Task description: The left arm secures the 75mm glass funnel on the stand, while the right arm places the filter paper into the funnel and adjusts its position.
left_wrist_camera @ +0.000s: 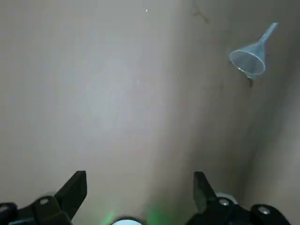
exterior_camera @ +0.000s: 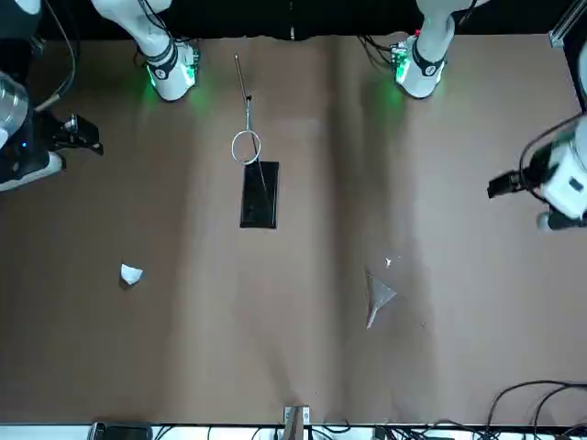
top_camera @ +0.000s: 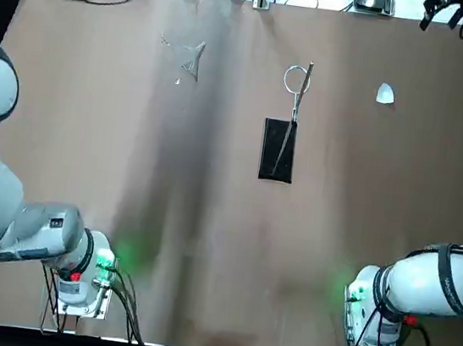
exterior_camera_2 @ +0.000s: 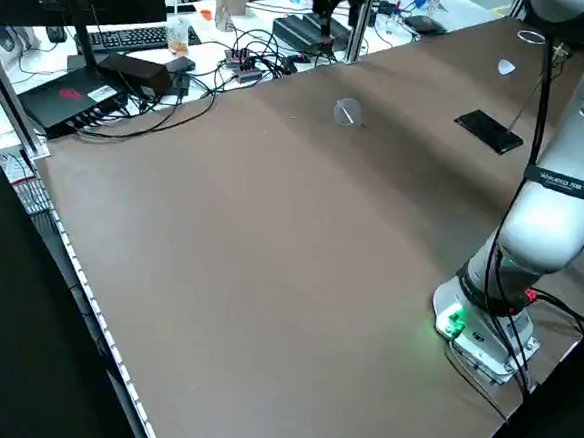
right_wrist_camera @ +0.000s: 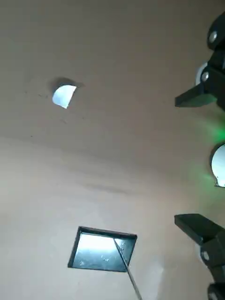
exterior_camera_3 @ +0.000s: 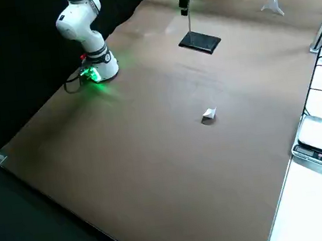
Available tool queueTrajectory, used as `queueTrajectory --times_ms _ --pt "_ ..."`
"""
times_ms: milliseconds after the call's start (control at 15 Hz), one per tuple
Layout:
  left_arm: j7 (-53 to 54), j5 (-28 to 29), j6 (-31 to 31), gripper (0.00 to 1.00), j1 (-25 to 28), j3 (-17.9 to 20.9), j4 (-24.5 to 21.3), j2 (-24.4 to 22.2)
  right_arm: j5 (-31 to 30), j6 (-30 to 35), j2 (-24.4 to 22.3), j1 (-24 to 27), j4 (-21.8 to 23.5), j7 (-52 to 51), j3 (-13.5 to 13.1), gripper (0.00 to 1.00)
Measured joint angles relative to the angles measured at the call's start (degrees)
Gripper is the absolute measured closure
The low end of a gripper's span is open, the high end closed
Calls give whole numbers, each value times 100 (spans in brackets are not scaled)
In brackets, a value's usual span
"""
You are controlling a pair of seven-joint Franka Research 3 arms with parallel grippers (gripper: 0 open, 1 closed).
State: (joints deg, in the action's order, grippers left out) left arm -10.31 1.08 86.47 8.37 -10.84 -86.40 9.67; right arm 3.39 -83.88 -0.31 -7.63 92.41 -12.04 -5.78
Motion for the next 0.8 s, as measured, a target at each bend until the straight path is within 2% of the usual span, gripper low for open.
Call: queueTrajectory --times_ms 67,133,333,533,800 --pt "0 -151 90 0 161 1 -46 141 -20 -91 -130 2 220 0 -2 0" --pt "-188 -288 574 0 311 0 -239 384 -77 -220 -287 3 495 -3 -8 0" --pt "-1121 -493 1796 0 269 -50 -883 549 -123 -418 -348 -78 723 -6 -184 0" --pt "-1797 -1303 3194 0 215 -77 -1698 579 -126 -583 -351 -151 820 -28 -400 0" --pt "-2172 -2409 4788 0 83 -83 -2572 628 -141 -758 -359 -194 976 -28 -421 0"
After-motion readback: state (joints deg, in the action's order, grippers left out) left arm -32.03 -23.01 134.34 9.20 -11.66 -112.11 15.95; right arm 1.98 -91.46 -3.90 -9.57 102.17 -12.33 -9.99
